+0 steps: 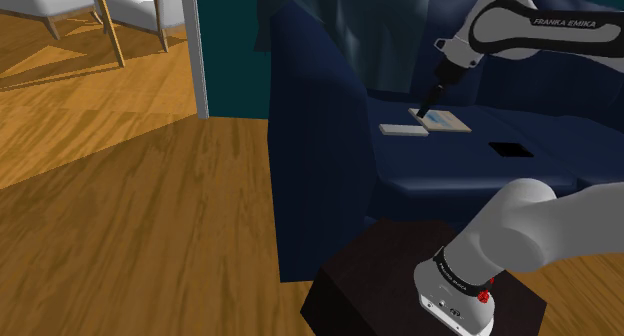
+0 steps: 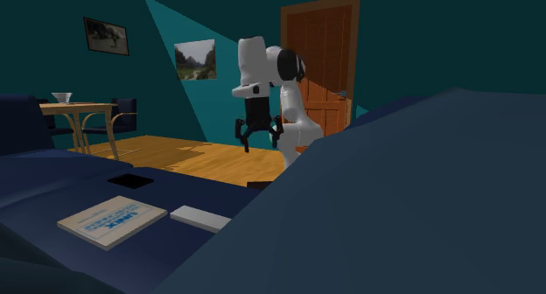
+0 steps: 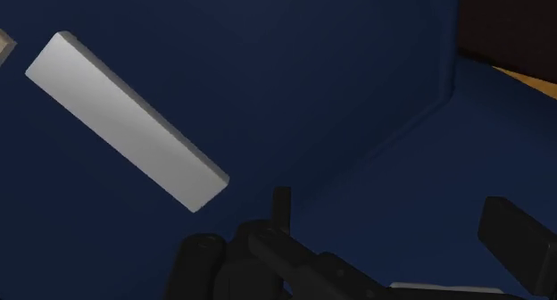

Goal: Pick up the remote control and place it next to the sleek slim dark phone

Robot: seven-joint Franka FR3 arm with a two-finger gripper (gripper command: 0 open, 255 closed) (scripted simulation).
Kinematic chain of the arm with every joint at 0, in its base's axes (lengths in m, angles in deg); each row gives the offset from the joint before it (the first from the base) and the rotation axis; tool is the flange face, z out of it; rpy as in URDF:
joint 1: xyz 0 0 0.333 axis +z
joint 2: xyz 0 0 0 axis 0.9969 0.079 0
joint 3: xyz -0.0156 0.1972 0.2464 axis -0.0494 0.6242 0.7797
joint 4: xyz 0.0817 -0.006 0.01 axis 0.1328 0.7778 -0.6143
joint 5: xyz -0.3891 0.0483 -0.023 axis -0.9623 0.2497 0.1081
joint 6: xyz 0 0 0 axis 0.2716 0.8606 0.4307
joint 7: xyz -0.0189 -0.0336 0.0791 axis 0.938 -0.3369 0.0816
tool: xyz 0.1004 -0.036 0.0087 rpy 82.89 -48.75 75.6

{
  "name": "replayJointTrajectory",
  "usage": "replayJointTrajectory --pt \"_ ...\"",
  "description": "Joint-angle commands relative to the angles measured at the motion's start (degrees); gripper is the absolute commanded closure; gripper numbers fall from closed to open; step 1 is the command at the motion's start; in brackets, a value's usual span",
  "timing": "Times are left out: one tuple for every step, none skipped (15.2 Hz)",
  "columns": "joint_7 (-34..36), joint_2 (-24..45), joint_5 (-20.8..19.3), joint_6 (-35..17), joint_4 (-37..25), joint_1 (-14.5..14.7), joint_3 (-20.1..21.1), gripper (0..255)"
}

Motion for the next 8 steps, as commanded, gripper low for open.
replayJointTrajectory --pt "-5.66 3.22 -1.06 -1.94 -1.00 1.19 -3.32 0" --pt "-8.39 4.90 -1.45 -2.98 -1.48 1.84 -5.04 0" --pt "-11.16 6.70 -1.71 -4.05 -2.05 2.55 -6.77 0" --pt "-13.97 8.60 -1.83 -5.14 -2.71 3.33 -8.53 0" --pt "-16.82 10.61 -1.81 -6.24 -3.45 4.20 -10.33 0" --pt "-19.75 12.75 -1.59 -7.35 -4.28 5.13 -12.14 0" --pt "-22.77 15.02 -1.17 -8.47 -5.18 6.12 -13.99 0" --pt "-25.88 17.42 -0.51 -9.58 -6.16 7.21 -15.88 0"
